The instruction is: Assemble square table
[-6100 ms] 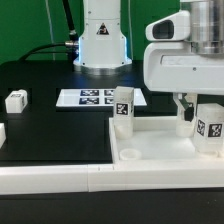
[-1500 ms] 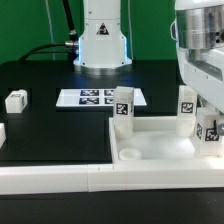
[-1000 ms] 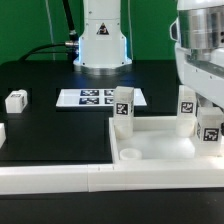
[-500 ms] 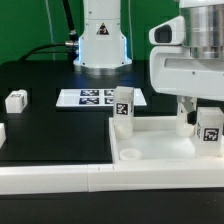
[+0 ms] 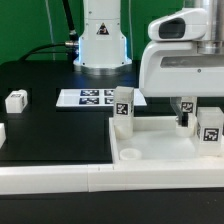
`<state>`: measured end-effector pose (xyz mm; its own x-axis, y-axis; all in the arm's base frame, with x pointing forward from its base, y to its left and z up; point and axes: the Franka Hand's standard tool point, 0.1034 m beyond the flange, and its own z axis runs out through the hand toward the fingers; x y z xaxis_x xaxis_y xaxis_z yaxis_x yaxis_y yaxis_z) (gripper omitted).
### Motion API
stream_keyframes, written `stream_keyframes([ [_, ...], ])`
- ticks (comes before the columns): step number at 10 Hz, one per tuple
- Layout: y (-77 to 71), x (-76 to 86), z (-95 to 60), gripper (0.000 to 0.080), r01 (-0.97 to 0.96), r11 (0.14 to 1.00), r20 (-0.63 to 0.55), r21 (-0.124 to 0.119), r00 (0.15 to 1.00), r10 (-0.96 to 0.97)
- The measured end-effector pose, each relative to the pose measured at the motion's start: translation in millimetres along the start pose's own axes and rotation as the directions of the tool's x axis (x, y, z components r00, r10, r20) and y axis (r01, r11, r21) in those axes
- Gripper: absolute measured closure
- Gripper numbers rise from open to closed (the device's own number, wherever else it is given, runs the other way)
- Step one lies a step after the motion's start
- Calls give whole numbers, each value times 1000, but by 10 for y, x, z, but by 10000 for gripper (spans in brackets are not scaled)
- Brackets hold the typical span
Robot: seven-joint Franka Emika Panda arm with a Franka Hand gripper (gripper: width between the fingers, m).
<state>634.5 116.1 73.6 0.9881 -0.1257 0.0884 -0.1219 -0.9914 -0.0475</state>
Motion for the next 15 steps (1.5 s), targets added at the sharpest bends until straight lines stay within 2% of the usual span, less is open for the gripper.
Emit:
stream_keyframes([
  [1,7,3,2,150,-15,1000,-1,-1,1000,15],
  [2,4,2,2,278,-26,1000,0,0,1000,26],
  [3,3,1,2,278,-54,999,0,0,999,54],
  [4,-5,-1,3,415,-150,989,1,3,989,150],
  [5,0,-2,4,511,-217,976,1,3,976,217],
  [7,14,-2,7,511,-336,942,3,2,942,336],
  [9,33,-6,10,511,-494,870,5,1,870,494],
  [11,60,-15,11,510,-724,690,25,-7,690,724],
  [12,72,-29,16,510,-831,557,44,-2,556,830],
  [14,56,-61,18,509,-973,230,95,-15,227,969],
  [15,57,-63,20,509,-991,133,105,-23,130,986],
])
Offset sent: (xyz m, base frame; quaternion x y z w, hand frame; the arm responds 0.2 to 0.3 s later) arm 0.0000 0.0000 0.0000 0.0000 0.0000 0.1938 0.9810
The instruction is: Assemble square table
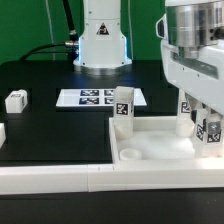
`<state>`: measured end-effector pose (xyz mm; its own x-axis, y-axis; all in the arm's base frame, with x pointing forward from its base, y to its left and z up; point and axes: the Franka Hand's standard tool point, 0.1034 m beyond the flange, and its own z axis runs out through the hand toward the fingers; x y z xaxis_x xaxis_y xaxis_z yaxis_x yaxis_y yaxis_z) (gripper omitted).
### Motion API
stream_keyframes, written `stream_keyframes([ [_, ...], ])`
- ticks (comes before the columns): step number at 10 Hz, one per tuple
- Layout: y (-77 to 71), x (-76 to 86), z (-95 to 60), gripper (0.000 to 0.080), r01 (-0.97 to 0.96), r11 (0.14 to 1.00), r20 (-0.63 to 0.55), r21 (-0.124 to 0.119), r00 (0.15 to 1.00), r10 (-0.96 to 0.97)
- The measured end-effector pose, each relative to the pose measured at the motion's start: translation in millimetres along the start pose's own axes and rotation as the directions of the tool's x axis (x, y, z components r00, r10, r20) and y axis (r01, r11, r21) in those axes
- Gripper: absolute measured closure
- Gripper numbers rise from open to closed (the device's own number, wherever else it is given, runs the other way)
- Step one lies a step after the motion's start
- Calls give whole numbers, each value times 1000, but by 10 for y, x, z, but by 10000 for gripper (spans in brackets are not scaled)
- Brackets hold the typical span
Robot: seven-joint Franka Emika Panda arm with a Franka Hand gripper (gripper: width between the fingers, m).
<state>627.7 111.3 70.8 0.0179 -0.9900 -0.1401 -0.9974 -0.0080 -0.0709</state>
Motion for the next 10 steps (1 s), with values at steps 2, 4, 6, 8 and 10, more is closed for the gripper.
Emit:
stream_keyframes([
  [2,4,-24,-1,509,-153,988,-1,7,988,153],
  [4,5,-16,-3,509,-183,983,-4,7,983,183],
  [6,12,-5,13,408,-100,995,-10,2,995,100],
  [8,7,28,46,274,285,958,-25,-33,958,-286],
  [10,3,22,44,156,438,898,-22,-37,898,-439],
])
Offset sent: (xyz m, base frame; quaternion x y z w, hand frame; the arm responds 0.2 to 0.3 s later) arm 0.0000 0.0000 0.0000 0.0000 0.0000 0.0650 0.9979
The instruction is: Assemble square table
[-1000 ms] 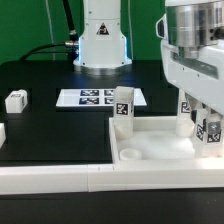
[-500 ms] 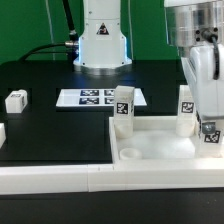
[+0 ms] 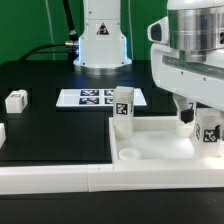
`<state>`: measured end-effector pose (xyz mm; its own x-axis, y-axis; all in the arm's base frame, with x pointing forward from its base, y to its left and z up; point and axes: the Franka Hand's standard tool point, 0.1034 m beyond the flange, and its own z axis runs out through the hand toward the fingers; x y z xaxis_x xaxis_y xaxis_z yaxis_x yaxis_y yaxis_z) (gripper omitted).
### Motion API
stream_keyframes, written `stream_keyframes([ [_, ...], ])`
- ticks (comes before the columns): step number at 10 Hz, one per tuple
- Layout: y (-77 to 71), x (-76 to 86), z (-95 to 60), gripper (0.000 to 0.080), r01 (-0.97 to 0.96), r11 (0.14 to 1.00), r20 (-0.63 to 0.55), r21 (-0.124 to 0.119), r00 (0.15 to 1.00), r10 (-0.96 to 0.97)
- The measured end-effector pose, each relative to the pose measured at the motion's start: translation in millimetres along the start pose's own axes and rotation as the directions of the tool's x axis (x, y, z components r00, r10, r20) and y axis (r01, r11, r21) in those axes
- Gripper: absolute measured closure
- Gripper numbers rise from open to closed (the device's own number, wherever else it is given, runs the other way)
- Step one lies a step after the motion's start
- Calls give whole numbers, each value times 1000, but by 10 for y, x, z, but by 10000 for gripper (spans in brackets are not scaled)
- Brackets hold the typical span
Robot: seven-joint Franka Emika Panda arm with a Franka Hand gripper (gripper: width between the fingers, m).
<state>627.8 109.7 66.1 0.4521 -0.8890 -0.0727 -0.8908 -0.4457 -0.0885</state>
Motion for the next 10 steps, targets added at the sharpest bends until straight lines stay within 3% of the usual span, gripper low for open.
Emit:
stream_keyframes([
  [2,0,0,-2,156,132,991,-1,-1,991,-132],
  [4,-37,-107,-16,151,430,902,-26,-32,902,-430],
  [7,-96,-228,-31,151,631,775,-51,-33,774,-632],
  [8,-84,-227,-18,207,622,782,-48,-33,781,-623],
  [9,-50,-195,-9,376,598,800,-44,-39,799,-599],
  [10,-8,-164,1,376,589,807,-37,-49,806,-590],
])
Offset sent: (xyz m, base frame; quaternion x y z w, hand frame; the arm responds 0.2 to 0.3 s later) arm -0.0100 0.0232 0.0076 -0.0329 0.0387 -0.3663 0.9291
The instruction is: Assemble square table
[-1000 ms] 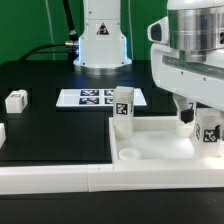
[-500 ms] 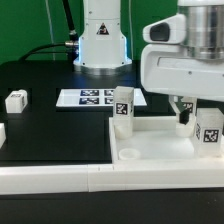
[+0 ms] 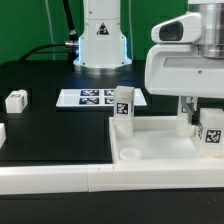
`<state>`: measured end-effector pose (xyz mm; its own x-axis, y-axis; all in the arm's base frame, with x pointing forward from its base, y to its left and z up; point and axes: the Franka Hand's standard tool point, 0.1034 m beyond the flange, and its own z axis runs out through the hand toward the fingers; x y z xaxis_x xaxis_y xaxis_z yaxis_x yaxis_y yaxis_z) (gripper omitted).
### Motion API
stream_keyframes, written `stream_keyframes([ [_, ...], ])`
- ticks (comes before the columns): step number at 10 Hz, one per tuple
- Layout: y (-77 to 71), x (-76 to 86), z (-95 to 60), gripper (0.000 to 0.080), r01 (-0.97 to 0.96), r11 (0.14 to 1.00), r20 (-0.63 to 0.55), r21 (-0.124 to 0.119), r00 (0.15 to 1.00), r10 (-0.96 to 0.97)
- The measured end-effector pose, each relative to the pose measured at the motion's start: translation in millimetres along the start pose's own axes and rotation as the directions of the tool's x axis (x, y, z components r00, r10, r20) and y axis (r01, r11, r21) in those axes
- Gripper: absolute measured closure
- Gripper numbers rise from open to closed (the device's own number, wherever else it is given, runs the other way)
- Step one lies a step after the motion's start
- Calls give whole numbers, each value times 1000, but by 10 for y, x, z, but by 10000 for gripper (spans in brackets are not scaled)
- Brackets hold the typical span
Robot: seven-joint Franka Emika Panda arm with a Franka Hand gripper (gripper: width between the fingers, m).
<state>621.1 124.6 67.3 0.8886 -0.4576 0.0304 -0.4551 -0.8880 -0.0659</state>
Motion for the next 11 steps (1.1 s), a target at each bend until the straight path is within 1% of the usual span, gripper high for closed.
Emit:
stream_keyframes([
  [1,16,-21,7,508,-65,998,11,-5,998,65],
  [2,6,-24,8,511,-146,989,10,-4,989,146],
  [4,-2,-24,7,511,-251,968,9,-2,968,251],
  [6,-16,-32,8,511,-392,920,16,3,920,392],
  [7,-14,-18,6,511,-474,880,25,8,880,474],
  [8,30,24,7,511,-571,821,44,8,821,570],
  [10,30,45,4,511,-779,627,80,10,626,776],
  [11,-4,37,-4,511,-857,515,90,1,513,854],
])
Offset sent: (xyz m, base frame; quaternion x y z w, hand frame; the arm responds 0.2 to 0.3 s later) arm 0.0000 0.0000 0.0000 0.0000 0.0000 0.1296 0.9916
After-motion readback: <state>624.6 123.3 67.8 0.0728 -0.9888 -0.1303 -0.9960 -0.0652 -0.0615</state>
